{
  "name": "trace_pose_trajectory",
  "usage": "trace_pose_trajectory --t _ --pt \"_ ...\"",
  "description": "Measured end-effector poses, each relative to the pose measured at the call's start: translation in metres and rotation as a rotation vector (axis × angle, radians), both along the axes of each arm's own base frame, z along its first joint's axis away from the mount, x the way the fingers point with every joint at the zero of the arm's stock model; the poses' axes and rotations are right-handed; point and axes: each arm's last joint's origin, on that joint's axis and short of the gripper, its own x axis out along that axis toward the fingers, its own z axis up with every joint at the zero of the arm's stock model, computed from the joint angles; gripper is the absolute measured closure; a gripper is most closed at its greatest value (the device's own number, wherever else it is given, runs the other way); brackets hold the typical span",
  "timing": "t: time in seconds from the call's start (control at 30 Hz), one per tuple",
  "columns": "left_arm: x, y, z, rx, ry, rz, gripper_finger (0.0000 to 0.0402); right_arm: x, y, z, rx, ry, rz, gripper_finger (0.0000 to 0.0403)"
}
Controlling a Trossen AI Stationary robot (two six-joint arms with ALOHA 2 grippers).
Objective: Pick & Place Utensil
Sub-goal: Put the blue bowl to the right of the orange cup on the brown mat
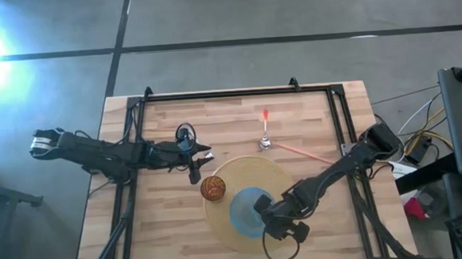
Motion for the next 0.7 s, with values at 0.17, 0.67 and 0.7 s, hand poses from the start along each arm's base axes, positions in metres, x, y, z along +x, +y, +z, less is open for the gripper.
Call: trace_pose_trajectory --t 0.17,0.67,0.7 --pt "0.0 0.0002 0.0 0.008 0.002 -0.002 0.0234 -0.0006 -0.0007 -0.0018 0.016 0.019 -0.001 0.0394" --pt "-0.0006 0.0002 -0.0025 0.002 0.008 0.0 0.0234 -0.0015 -0.0023 -0.0057 0.026 0.048 -0.055 0.0375" --pt "-0.0006 0.0002 -0.0025 0.001 0.007 0.0 0.0234 -0.0015 -0.0023 -0.0057 0.028 0.05 -0.061 0.0372"
